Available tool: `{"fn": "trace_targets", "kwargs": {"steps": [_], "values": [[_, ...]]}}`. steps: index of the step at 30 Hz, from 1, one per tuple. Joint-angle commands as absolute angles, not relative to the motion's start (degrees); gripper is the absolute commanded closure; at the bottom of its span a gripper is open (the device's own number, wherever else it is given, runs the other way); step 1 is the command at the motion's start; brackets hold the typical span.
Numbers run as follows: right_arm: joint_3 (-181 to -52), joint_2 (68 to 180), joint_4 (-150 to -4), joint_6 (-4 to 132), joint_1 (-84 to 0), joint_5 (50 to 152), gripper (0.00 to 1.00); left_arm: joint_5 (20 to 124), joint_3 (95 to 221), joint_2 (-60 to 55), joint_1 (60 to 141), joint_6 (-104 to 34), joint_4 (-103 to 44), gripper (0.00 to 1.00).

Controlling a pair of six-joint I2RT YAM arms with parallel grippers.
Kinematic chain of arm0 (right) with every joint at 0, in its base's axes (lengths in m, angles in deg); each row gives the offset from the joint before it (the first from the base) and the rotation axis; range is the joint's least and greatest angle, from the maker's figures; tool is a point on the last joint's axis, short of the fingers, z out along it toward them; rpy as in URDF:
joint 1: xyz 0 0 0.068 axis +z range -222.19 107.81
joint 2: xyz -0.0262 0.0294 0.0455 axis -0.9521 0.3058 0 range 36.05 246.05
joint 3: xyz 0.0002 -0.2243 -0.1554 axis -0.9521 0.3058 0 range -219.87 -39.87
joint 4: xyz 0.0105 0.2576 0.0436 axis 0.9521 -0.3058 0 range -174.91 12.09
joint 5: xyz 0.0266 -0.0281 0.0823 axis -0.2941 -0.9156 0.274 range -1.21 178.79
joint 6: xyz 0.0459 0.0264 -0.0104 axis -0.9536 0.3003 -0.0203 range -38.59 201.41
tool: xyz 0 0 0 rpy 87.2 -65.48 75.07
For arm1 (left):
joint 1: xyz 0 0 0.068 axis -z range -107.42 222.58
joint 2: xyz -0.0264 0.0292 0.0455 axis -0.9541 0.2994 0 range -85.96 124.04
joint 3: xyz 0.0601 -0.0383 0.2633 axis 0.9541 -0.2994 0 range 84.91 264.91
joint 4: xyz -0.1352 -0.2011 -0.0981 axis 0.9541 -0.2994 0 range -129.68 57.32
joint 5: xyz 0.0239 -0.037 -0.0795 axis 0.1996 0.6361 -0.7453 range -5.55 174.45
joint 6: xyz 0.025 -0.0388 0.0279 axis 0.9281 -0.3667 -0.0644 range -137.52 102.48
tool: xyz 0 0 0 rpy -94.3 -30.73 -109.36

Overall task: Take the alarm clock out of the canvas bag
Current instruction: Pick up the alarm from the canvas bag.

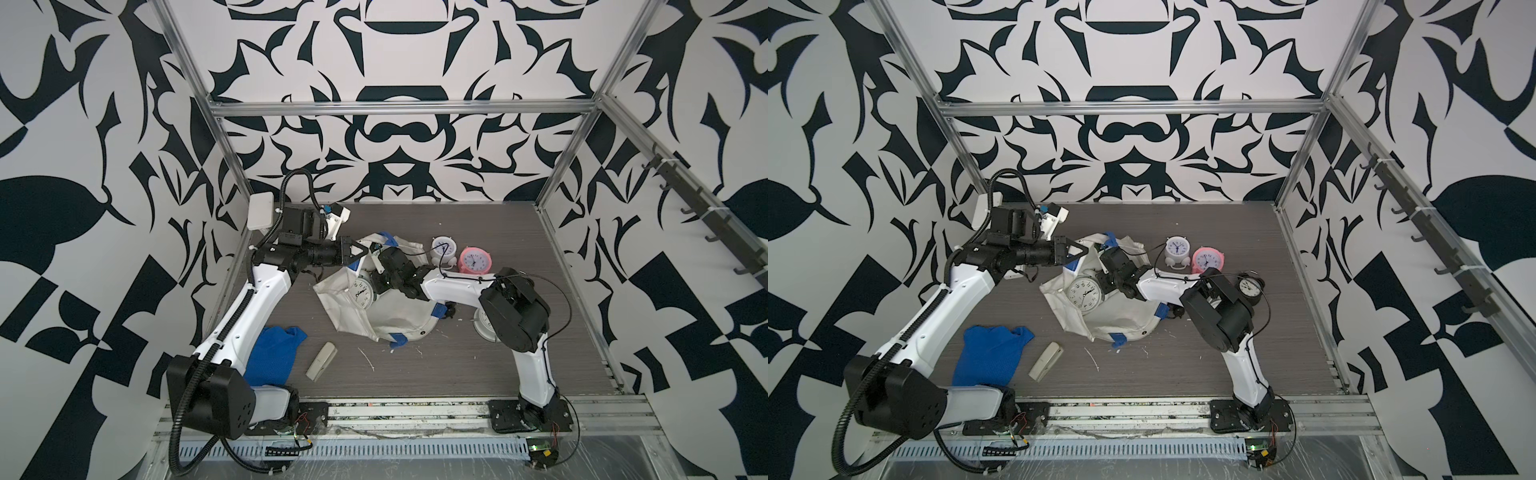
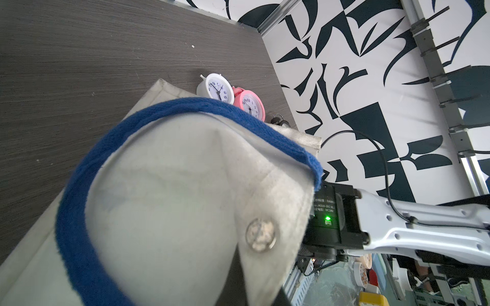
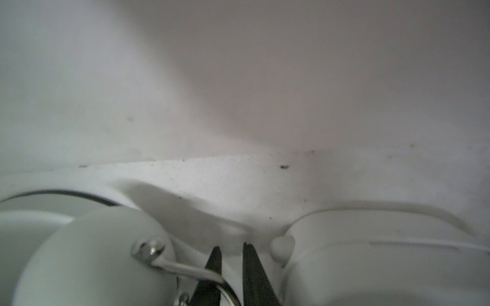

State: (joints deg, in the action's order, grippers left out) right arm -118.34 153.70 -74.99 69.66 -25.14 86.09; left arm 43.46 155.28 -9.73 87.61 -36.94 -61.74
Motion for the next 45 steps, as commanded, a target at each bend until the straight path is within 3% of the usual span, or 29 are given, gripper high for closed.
{"fn": "trace_targets", "kwargs": {"steps": [1, 9, 27, 38, 45], "values": [[-118.86, 149.15, -74.38, 70.89, -24.45, 84.67, 0.88, 38.75, 158.39, -12.48, 88.27, -35.80, -60.17, 1.00], [-114.76, 140.05, -75.45, 74.01, -23.30, 82.67, 1.00, 41.82, 157.88, -14.20, 88.24, -36.68, -59.40, 1.00], [-111.55, 126.58, -81.21, 74.43, -23.18, 87.70, 1.00, 43.18, 158.04, -13.81, 88.31, -37.47, -59.33, 1.00], [-116.67, 121.17, -92.25, 73.07, -23.17, 92.33, 1.00, 53.74, 158.21, -13.37, 88.31, -41.39, -60.12, 1.00], [-117.72, 118.40, -94.05, 71.75, -23.19, 95.21, 1.00, 54.62, 157.86, -10.62, 88.31, -42.22, -59.80, 1.00]]}}
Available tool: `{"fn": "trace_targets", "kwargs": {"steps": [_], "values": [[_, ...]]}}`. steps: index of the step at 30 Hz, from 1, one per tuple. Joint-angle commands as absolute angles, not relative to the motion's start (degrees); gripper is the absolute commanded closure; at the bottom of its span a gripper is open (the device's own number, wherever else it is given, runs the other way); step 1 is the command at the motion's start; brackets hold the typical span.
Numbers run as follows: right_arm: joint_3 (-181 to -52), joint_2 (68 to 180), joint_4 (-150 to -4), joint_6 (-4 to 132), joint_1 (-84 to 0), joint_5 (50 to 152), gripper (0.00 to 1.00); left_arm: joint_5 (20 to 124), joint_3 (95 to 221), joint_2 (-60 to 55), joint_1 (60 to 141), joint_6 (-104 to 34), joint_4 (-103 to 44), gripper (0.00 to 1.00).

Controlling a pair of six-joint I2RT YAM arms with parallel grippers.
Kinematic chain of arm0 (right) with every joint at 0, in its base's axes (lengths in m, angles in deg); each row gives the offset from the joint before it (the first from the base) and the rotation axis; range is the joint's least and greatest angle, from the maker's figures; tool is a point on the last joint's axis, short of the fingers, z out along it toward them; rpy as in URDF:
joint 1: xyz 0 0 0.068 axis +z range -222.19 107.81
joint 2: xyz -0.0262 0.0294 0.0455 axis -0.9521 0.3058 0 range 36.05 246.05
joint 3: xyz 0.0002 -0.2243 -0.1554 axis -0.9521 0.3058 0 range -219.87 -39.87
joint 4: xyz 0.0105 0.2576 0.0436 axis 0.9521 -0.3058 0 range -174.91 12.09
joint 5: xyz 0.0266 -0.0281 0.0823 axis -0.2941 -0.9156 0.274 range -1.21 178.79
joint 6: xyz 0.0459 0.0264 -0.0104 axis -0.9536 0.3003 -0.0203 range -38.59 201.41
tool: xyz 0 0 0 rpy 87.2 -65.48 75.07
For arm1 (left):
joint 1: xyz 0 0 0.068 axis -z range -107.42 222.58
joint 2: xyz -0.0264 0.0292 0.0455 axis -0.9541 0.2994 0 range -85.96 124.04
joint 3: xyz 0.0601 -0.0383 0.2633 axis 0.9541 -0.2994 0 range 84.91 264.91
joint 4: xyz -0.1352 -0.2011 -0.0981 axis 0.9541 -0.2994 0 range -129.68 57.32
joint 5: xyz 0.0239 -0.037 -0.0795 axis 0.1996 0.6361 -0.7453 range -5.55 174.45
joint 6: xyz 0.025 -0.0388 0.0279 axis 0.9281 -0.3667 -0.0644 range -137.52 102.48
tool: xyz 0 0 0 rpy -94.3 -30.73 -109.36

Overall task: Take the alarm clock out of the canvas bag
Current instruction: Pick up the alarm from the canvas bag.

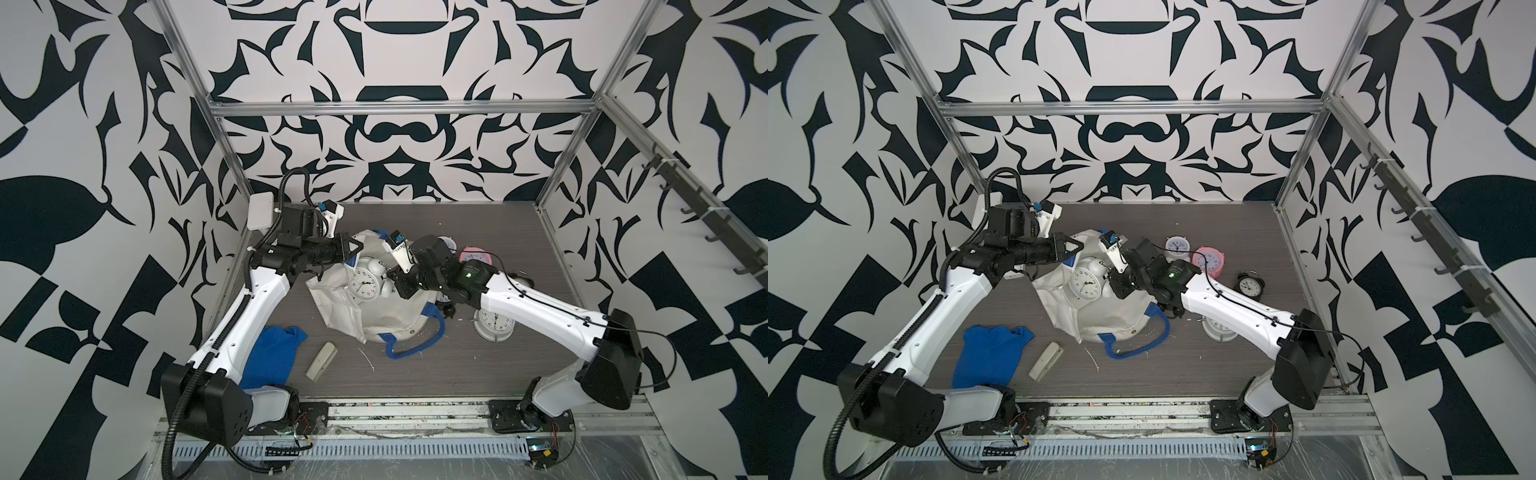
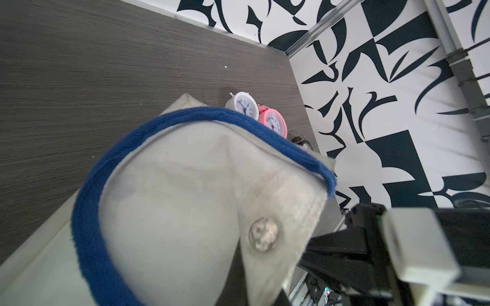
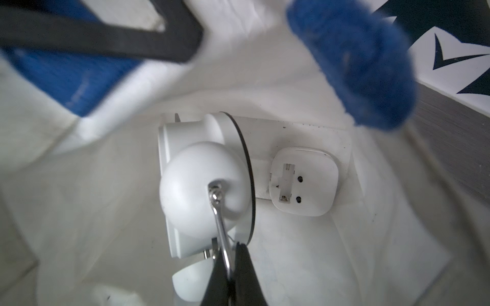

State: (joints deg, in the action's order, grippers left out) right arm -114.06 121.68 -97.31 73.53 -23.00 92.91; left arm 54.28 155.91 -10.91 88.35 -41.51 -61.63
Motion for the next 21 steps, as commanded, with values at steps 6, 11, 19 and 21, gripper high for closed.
{"fn": "trace_targets", "kwargs": {"steps": [6, 11, 19, 21], "values": [[-120.64, 117.48, -98.48, 71.22, -23.23, 96.11, 1.00, 55.56, 158.03, -10.55, 88.30, -41.92, -60.18, 1.00], [-122.29, 115.09, -102.37, 71.28, -23.18, 97.04, 1.00, 60.84, 159.01, -10.90, 88.30, -42.38, -62.36, 1.00], [-122.94, 108.20, -109.39, 71.74, -24.72, 96.22, 1.00, 71.59, 160.48, -11.77, 88.13, -43.41, -66.70, 1.00], [-122.53, 105.84, -110.85, 71.65, -25.78, 95.65, 1.00, 73.25, 160.76, -12.09, 88.14, -43.62, -67.20, 1.00]]}}
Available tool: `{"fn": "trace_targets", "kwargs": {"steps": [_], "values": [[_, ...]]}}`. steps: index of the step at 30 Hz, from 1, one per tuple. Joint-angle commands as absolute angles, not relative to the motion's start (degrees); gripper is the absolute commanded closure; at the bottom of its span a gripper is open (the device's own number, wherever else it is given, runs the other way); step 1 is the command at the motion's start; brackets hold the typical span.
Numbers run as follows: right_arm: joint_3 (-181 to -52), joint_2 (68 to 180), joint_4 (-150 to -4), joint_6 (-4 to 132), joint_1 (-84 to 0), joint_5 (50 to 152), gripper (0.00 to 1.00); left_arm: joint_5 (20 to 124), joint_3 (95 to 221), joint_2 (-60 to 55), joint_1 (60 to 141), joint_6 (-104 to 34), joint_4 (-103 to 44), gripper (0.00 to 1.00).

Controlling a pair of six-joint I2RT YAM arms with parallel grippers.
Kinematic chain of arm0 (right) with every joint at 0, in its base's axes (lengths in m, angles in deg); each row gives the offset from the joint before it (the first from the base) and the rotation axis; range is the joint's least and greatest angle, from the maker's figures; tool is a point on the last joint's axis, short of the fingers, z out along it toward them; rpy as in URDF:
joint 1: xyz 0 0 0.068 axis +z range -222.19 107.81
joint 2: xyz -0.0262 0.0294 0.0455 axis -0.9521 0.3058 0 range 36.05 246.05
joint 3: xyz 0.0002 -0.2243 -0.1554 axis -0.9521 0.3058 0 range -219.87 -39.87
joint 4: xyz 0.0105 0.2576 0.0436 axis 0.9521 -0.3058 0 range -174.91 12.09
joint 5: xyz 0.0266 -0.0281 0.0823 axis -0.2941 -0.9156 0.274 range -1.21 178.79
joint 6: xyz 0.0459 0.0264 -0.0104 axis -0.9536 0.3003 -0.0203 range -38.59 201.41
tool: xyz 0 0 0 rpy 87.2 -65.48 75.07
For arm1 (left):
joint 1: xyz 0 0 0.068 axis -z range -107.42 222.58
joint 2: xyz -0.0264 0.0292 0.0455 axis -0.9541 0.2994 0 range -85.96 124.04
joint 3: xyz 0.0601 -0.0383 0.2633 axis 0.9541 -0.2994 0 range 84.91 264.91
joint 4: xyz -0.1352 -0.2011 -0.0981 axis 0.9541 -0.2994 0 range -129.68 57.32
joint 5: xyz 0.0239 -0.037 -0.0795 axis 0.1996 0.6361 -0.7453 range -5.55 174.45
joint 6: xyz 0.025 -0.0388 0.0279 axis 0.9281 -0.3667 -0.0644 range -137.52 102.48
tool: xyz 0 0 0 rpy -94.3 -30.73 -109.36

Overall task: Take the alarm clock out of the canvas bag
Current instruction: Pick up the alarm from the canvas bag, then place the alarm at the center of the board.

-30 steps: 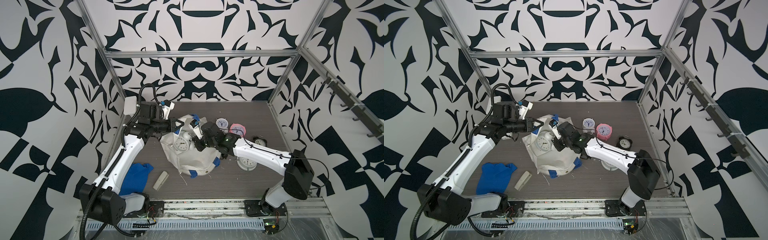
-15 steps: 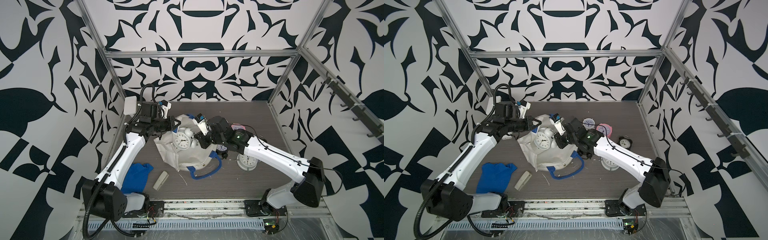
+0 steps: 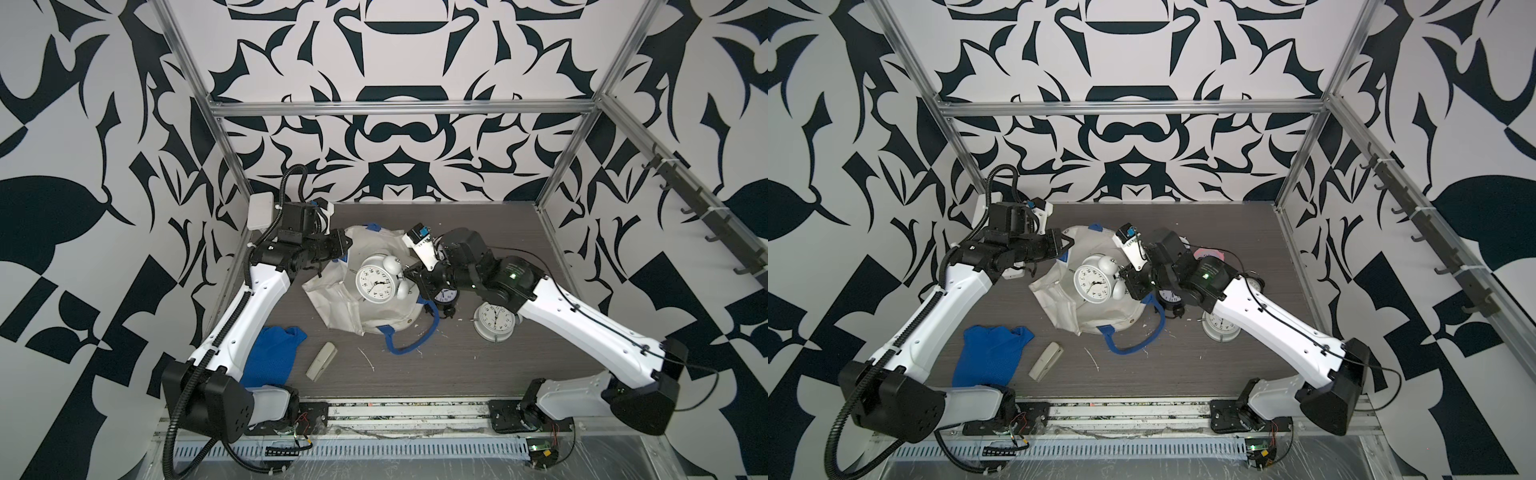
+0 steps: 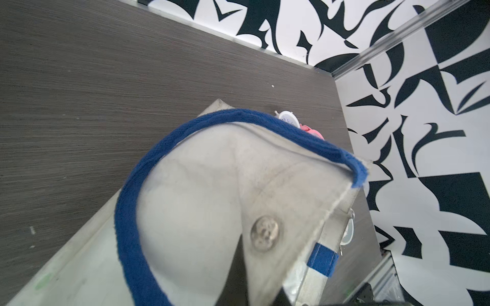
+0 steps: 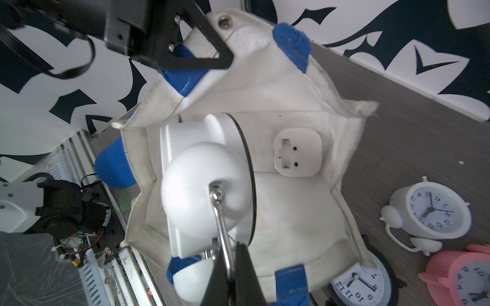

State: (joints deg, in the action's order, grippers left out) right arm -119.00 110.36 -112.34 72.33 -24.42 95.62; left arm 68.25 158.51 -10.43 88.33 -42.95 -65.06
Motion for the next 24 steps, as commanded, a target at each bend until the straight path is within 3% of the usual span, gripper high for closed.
{"fn": "trace_targets", "kwargs": {"steps": [1, 14, 18, 24], "values": [[-122.33, 104.95, -111.35, 71.53, -26.28, 95.50, 1.00, 74.05, 160.90, -12.31, 88.07, -43.77, -67.44, 1.00], [-121.68, 99.90, -116.14, 69.24, -46.17, 98.97, 1.00, 77.54, 159.99, -16.25, 87.03, -45.04, -69.89, 1.00], [-122.71, 101.63, -116.19, 68.81, -52.90, 101.92, 1.00, 76.70, 159.01, -17.37, 87.08, -44.64, -69.86, 1.00], [-124.31, 108.04, -113.28, 67.85, -56.12, 102.72, 1.00, 75.43, 158.55, -18.10, 87.02, -44.81, -69.78, 1.00]]}}
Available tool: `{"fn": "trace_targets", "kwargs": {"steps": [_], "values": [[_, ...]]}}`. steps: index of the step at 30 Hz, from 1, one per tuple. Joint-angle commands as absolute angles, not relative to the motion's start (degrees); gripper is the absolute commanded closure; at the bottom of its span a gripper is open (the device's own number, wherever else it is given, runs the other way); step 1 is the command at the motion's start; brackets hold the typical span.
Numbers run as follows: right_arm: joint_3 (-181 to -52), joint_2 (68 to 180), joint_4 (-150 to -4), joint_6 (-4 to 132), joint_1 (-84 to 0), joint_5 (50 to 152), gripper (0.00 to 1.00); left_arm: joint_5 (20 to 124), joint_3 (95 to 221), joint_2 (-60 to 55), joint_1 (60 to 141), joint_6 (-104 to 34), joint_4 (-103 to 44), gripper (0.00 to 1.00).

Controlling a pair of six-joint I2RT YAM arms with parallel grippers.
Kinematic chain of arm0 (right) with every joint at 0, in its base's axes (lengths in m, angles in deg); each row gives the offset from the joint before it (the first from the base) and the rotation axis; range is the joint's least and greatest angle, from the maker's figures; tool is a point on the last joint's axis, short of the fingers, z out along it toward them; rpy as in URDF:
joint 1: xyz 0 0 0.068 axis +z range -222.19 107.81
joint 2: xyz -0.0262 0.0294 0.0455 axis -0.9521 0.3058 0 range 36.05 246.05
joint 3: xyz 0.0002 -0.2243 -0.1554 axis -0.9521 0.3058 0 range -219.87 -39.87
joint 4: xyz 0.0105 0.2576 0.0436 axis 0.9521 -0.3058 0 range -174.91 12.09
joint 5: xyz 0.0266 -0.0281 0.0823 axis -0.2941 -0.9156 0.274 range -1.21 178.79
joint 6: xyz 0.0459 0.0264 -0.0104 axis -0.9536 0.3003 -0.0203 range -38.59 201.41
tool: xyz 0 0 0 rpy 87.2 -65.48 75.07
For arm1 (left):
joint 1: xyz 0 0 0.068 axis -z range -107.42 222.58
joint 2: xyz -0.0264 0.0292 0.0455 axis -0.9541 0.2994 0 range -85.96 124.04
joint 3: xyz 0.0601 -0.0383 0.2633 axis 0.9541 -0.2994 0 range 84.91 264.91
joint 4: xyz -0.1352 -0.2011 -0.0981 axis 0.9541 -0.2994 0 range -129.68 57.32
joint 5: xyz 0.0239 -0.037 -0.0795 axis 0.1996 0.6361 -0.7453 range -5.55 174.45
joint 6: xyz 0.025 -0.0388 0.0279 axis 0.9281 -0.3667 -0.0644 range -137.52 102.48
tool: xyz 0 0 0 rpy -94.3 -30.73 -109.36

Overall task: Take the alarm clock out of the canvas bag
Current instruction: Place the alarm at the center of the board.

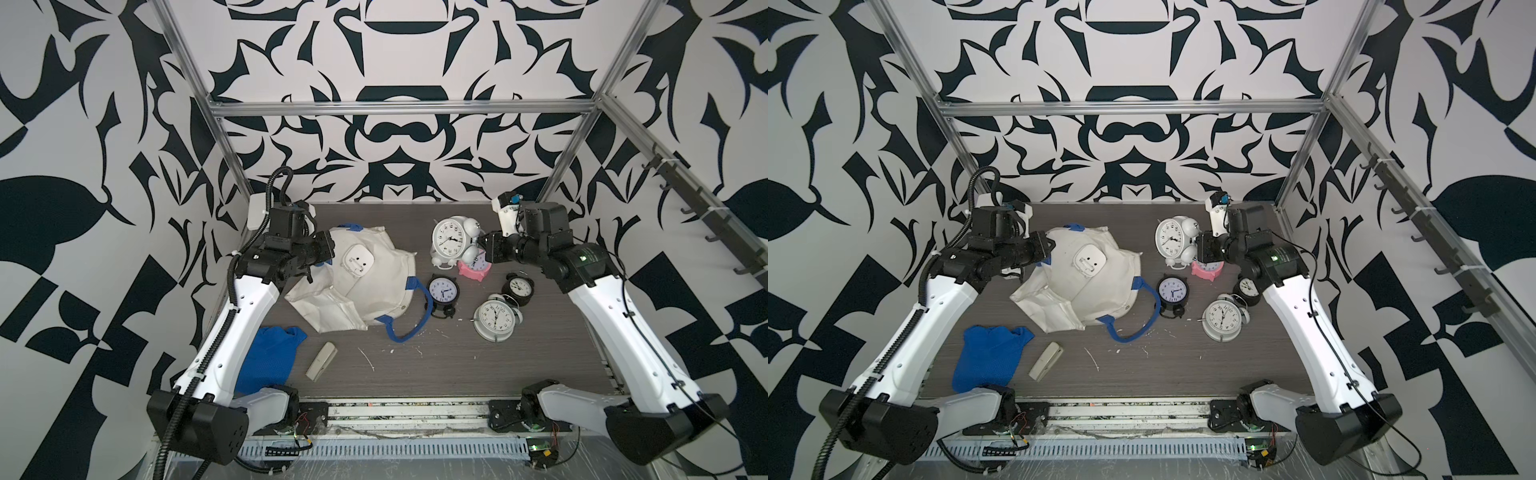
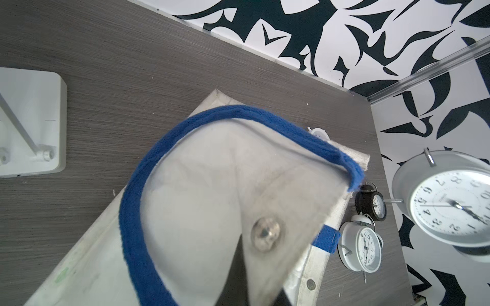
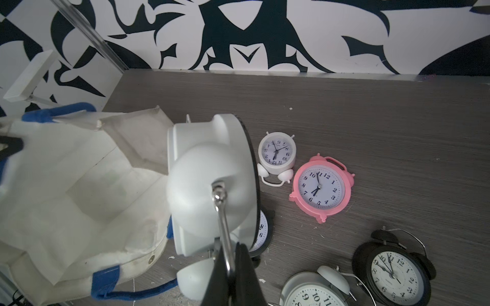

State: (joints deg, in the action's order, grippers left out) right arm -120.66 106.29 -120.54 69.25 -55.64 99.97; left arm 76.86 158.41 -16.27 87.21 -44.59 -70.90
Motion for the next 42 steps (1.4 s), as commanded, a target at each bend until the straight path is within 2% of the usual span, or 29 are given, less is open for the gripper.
{"fn": "trace_targets", "kwargs": {"steps": [1, 15, 23, 30, 42], "values": [[-124.71, 109.32, -112.60, 67.59, -56.28, 102.86, 1.00, 75.23, 158.56, -18.04, 87.08, -44.85, -69.80, 1.00], [-134.62, 133.72, -101.03, 59.84, -56.66, 105.43, 1.00, 72.76, 158.15, -19.06, 87.07, -45.04, -68.86, 1.00], [-140.32, 146.14, -96.65, 52.19, -56.59, 114.45, 1.00, 72.89, 157.69, -19.46, 86.94, -45.03, -68.75, 1.00], [-136.68, 150.54, -88.14, 44.52, -56.64, 118.93, 1.00, 72.62, 156.83, -19.55, 87.00, -45.20, -68.31, 1.00], [-127.22, 150.68, -79.78, 39.51, -56.64, 120.18, 1.00, 71.95, 156.96, -18.80, 86.99, -45.81, -67.50, 1.00]]}}
